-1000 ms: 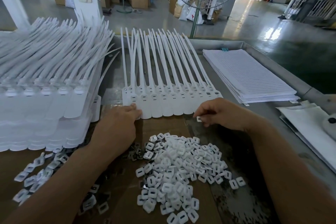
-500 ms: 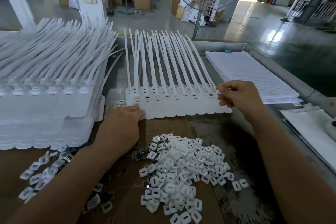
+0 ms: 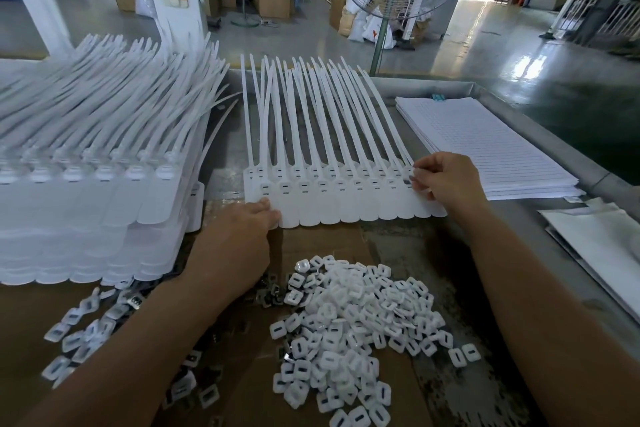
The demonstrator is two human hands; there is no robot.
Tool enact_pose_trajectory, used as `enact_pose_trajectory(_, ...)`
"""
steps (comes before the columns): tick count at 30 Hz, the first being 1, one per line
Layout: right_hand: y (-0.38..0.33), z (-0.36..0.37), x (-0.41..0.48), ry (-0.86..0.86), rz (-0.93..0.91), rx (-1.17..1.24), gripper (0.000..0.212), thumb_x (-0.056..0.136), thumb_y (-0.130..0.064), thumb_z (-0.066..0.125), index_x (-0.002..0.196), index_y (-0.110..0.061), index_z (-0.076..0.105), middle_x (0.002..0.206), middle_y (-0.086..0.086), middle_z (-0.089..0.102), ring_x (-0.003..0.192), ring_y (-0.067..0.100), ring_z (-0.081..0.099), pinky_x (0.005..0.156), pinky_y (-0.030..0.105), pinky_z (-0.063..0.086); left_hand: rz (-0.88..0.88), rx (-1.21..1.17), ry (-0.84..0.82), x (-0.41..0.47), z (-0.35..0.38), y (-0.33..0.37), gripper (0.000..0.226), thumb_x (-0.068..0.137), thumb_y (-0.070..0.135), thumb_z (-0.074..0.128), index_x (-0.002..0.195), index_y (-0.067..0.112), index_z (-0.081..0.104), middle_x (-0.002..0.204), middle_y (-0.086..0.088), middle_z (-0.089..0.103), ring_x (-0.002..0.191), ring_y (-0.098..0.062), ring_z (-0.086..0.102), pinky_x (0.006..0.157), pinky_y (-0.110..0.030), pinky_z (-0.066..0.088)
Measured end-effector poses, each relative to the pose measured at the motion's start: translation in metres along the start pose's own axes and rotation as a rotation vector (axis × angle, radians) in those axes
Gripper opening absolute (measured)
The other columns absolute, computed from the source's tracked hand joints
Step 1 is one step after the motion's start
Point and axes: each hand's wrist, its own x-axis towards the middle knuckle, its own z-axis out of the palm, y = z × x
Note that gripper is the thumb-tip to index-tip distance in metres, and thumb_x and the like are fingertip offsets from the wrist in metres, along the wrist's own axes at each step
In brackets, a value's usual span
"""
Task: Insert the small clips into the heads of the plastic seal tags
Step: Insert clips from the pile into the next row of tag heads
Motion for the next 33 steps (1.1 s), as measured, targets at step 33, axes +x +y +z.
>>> enact_pose_trajectory(33,-0.008,0.002,0.019,-0.132,0.059,-0.213,0.024,0.077,-0.007,0.071,0.074,-0.026,0.057,0.102,0.002,0.062,0.102,0.02,0.054,0.091,0.033,0.042,-0.034,-0.013,-0.005,-0.001,-0.003,0.003,0.048,0.086,-0.002,0.04,0.13,0.016,0.049,0.144,-0.003,0.037,0.134,-0.021,0.031,0.11,-0.034,0.023)
